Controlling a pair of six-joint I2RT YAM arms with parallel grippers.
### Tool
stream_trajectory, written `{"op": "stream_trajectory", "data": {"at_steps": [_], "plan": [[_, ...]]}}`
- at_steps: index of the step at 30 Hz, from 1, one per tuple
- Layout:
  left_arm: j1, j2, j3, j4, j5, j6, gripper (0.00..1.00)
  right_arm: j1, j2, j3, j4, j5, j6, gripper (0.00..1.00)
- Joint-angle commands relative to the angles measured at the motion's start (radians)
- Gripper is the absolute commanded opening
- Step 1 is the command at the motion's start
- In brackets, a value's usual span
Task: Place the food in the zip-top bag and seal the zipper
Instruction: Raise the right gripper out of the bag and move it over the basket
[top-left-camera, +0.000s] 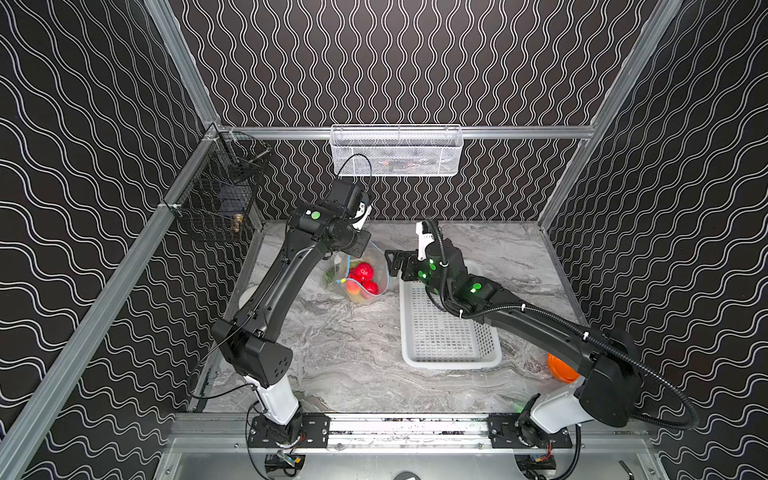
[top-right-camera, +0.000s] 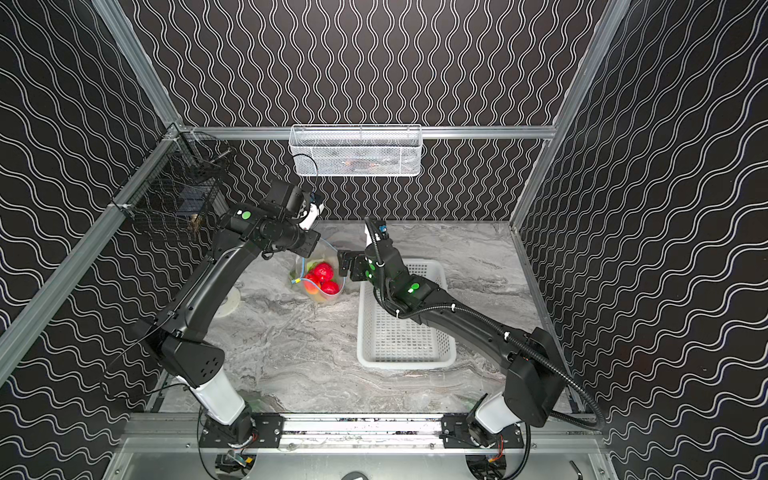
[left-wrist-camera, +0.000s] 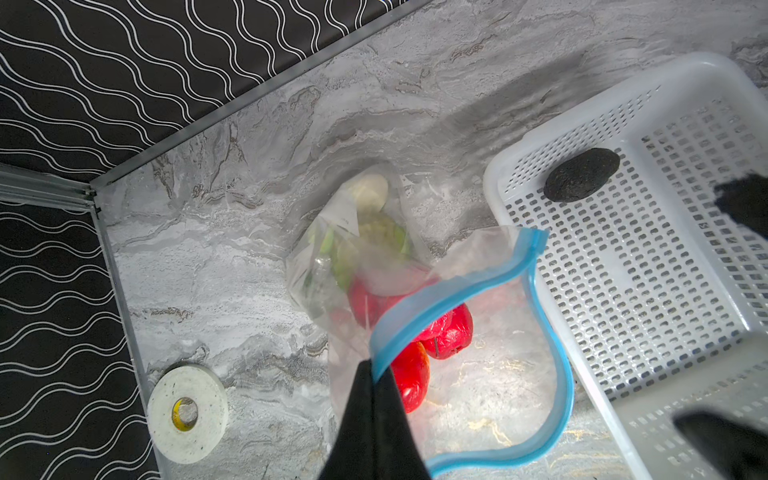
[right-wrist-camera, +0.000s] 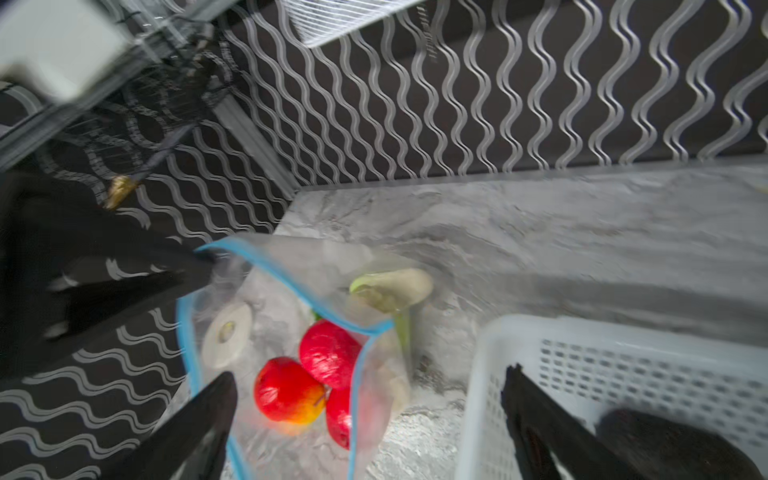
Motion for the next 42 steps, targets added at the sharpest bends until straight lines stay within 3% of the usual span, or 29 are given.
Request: {"op": "stream_trajectory", "data": {"at_steps": [1, 7, 15, 28, 42], "plan": [[-0.001, -0.009, -0.011, 0.021, 0.012, 0.004, 0.0, -0.029, 0.012, 0.021, -0.108, 0.038, 0.101, 0.99], [0.0, -0.011, -0.017, 0.025, 0.011, 0.003, 0.0, -0.073, 0.005, -0.001, -0.124, -0.016, 0.148, 0.99], [-0.001, -0.018, -0.025, 0.027, 0.023, 0.002, 0.0, -0.102, 0.003, 0.0, -0.192, 0.032, 0.212, 0.99], [0.0, -0.05, -0.056, 0.04, 0.017, 0.004, 0.0, -0.153, 0.121, 0.12, -0.486, 0.163, 0.447, 0.99], [0.011, -0.059, -0.072, 0.048, 0.024, 0.001, 0.0, -0.19, 0.117, 0.072, -0.564, 0.185, 0.683, 0.99]]}}
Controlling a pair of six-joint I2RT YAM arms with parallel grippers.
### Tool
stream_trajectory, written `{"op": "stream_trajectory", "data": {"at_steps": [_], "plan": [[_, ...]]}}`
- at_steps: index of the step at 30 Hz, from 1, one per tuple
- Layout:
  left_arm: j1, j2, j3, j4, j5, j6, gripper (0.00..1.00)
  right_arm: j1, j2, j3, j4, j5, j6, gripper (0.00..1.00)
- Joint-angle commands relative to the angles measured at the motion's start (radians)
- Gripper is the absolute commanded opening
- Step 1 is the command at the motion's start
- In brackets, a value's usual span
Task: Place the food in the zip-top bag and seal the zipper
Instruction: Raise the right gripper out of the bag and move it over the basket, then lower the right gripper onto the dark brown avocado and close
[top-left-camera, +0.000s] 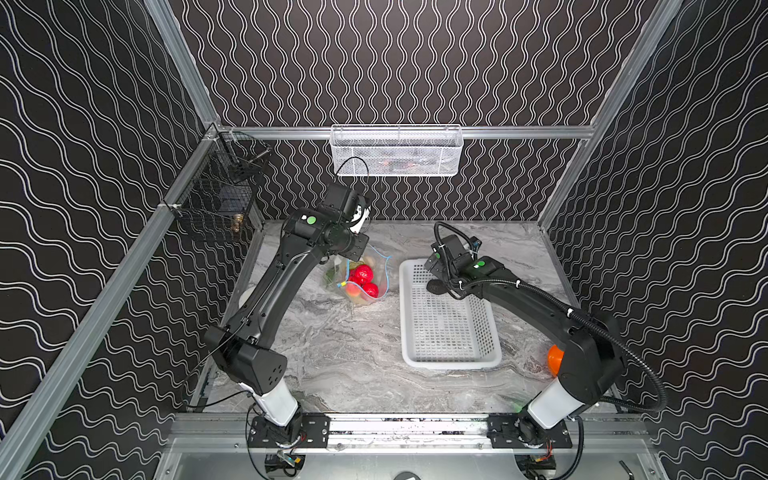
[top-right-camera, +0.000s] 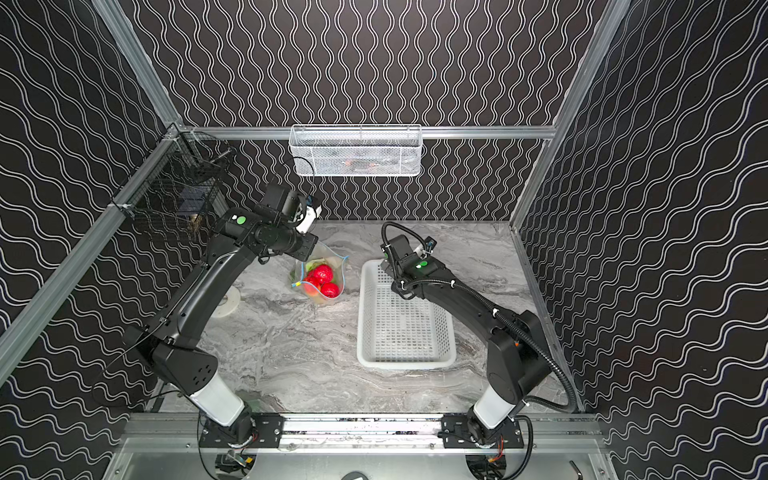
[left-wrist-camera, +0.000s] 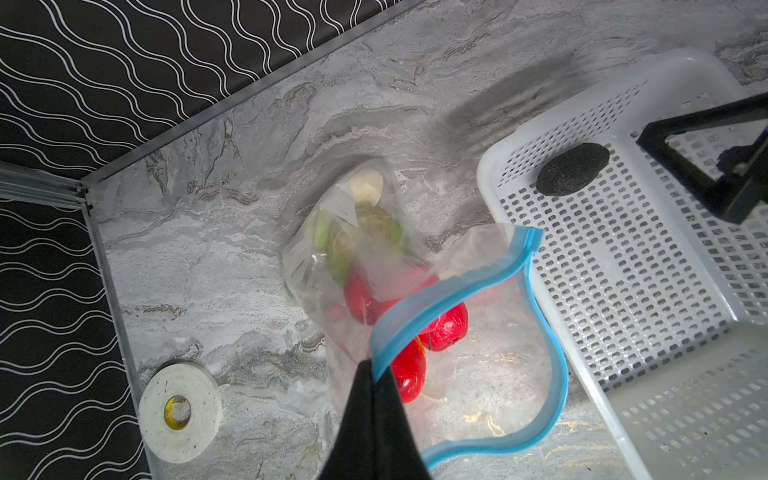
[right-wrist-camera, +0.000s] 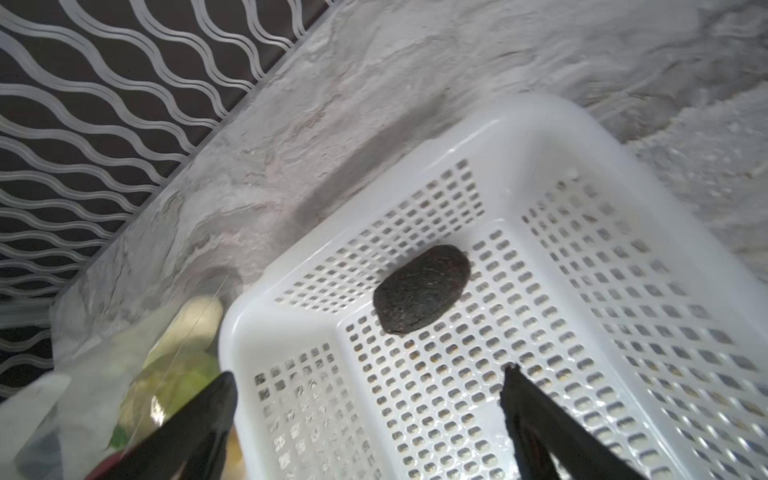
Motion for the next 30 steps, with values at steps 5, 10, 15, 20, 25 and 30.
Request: {"op": "stream_trajectory", "data": {"at_steps": [5, 10, 15, 20, 25, 30], "plan": [[0.005, -0.006, 0.001, 0.02, 0.002, 0.001, 0.0, -0.005, -0.011, -0.048, 0.006, 0.01, 0.131, 0.99], [0.007, -0.005, -0.001, 0.021, 0.002, 0.002, 0.0, -0.016, 0.034, -0.021, -0.009, -0.029, 0.166, 0.99], [0.009, -0.01, -0.01, 0.025, 0.007, 0.001, 0.0, -0.034, 0.099, 0.019, -0.028, -0.097, 0.181, 0.99], [0.01, -0.013, -0.012, 0.026, 0.008, 0.0, 0.0, -0.061, 0.154, 0.041, -0.044, -0.171, 0.204, 0.95], [0.013, -0.016, -0.015, 0.026, 0.005, 0.002, 0.0, -0.072, 0.171, 0.025, -0.026, -0.188, 0.227, 0.91], [0.018, -0.015, -0.018, 0.028, 0.006, 0.001, 0.0, -0.077, 0.182, 0.016, -0.045, -0.182, 0.27, 0.88]]}}
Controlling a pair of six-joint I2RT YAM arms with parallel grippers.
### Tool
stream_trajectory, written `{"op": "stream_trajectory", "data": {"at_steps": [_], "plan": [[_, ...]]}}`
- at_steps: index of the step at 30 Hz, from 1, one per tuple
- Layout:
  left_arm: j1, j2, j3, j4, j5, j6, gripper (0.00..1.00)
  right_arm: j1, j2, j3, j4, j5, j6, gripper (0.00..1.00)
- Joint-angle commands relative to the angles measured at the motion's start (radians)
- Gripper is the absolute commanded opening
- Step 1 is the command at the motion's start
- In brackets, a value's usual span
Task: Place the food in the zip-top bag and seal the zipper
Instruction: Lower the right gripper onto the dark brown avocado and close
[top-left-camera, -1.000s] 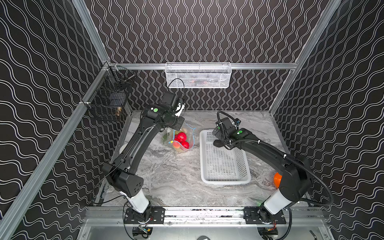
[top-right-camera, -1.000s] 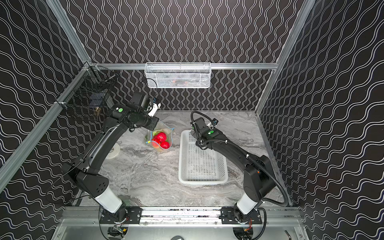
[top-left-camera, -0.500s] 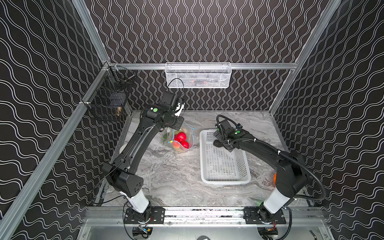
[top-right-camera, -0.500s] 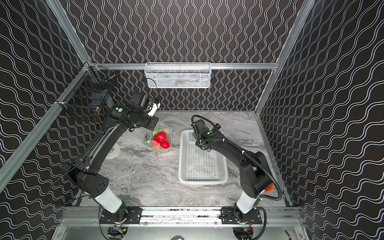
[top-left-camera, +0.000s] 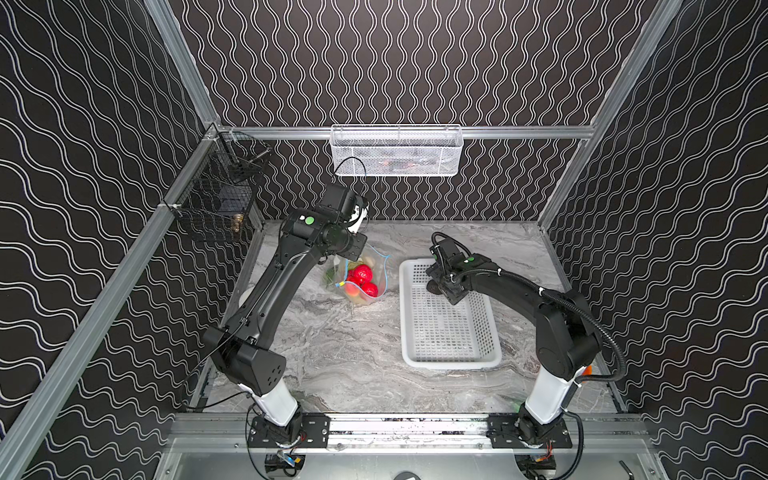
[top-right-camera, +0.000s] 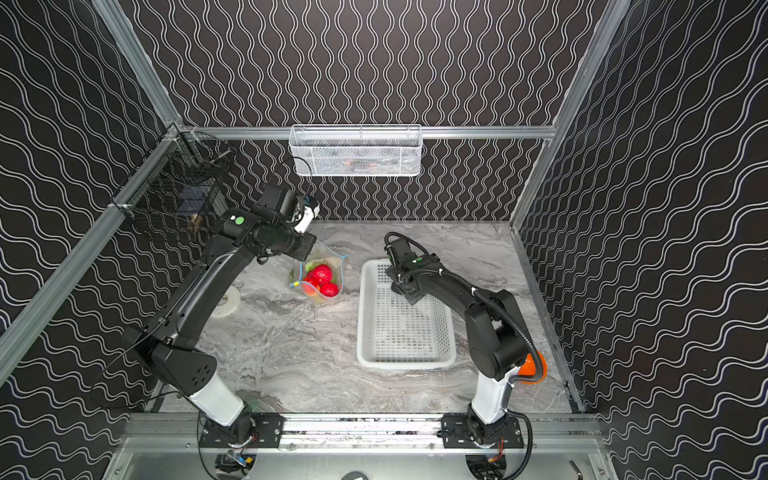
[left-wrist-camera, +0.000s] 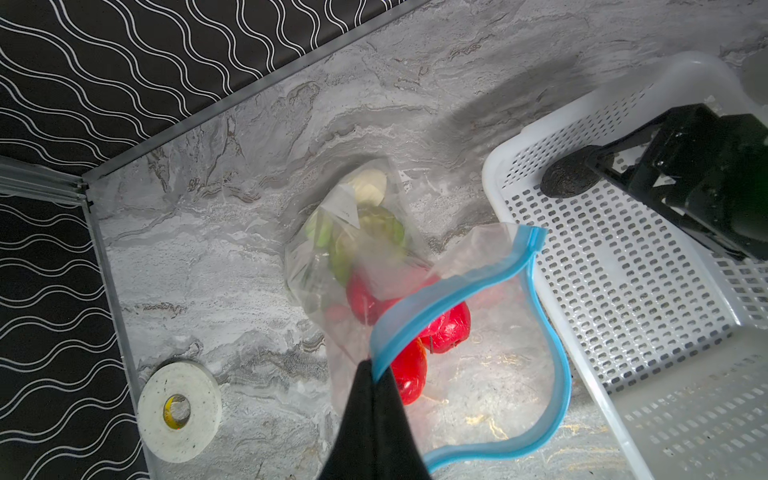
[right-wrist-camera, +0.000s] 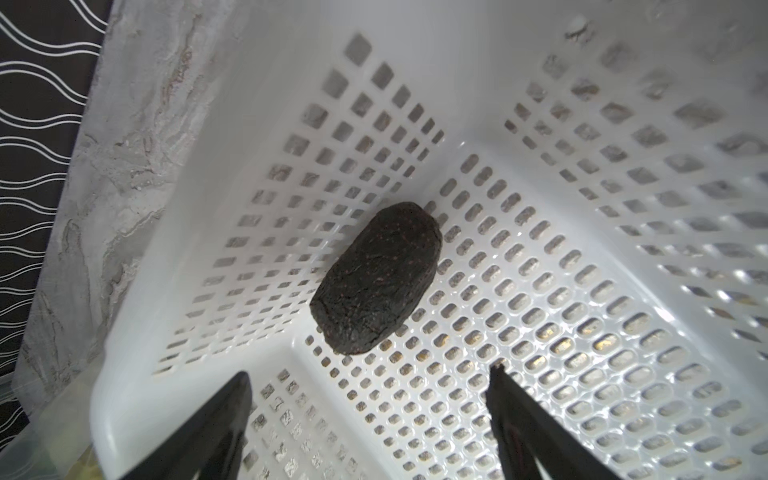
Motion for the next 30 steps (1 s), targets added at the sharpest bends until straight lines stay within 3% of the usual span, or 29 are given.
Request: {"op": "stream_trajectory", "data": {"at_steps": [1, 30], "plan": [[0.003, -0.006, 0.0, 0.015, 0.005, 0.0, 0.0, -0.004, 0.006, -0.01, -0.023, -0.001, 0.059, 0.87], [0.004, 0.001, 0.005, 0.014, 0.001, 0.002, 0.0, -0.049, 0.158, 0.045, 0.016, -0.037, 0.082, 0.79]]}}
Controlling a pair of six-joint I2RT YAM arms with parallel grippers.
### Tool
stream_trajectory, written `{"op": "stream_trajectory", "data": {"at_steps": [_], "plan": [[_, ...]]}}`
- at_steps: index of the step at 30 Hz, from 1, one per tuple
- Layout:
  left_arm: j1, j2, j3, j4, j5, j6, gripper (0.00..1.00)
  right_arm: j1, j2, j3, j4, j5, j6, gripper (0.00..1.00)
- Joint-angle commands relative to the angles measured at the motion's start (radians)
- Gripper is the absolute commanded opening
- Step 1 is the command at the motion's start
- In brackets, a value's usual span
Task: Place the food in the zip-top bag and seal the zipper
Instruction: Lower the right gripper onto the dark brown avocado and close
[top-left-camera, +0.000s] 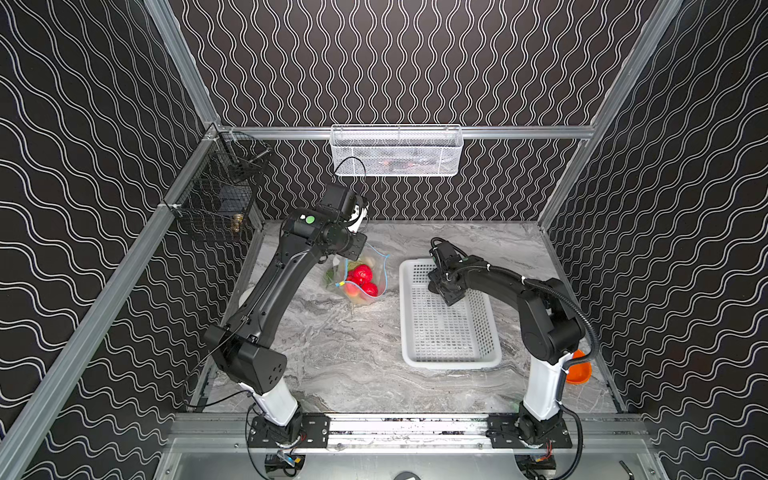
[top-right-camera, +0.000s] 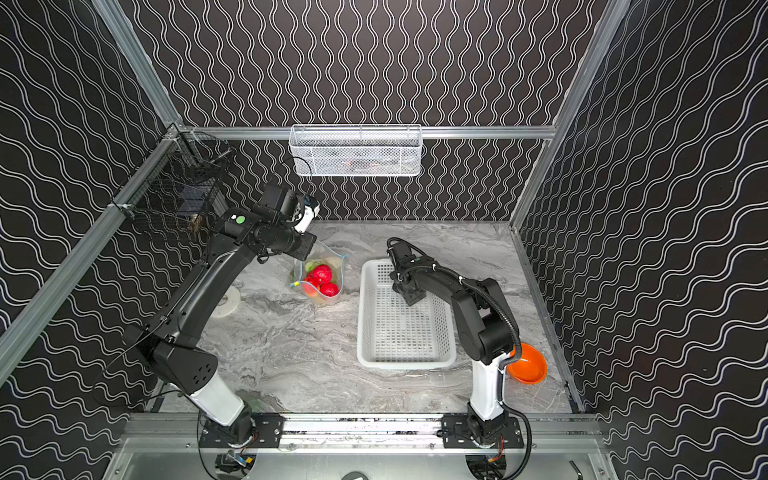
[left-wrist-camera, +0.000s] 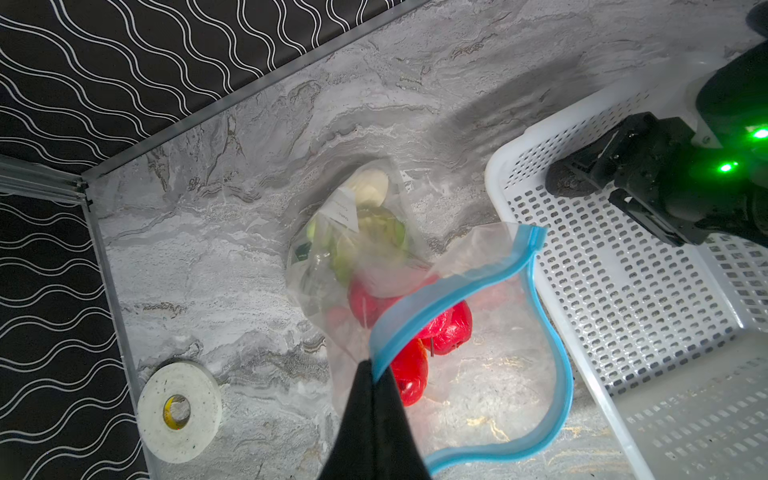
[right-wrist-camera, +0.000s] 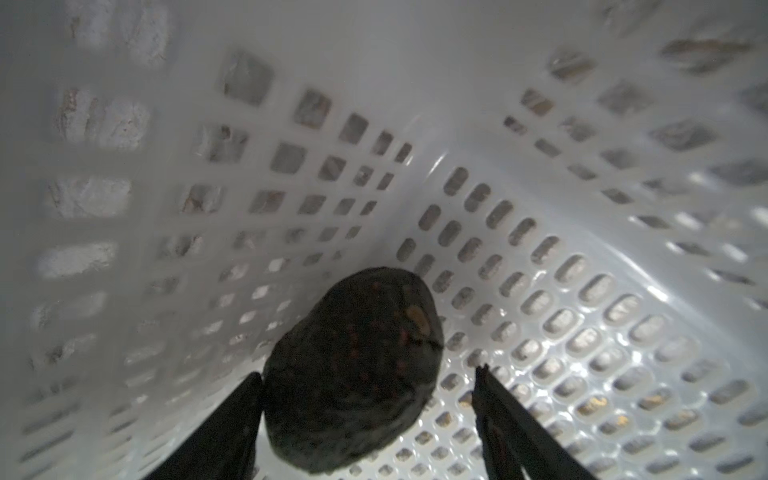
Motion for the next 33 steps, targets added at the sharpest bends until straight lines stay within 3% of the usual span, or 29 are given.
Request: {"op": "stream_trajectory", "data": {"at_steps": [1, 5, 13, 25, 33], "plan": [[0.002, -0.01, -0.002, 0.014, 0.001, 0.0, 0.0, -0.003, 0.019, 0.024, -0.04, 0.002, 0.007, 0.78], [0.003, -0.007, 0.003, 0.013, 0.001, 0.0, 0.0, -0.006, 0.03, 0.03, -0.046, 0.009, 0.004, 0.77], [0.003, -0.008, 0.002, 0.012, -0.006, 0.002, 0.0, -0.009, 0.015, 0.008, 0.0, 0.006, -0.016, 0.54], [0.005, -0.001, 0.011, 0.01, 0.006, -0.002, 0.0, -0.011, -0.018, -0.016, 0.059, -0.055, -0.124, 0.45], [0.006, 0.001, 0.01, 0.01, 0.006, -0.002, 0.0, -0.011, -0.117, -0.097, 0.149, -0.081, -0.183, 0.37]]}}
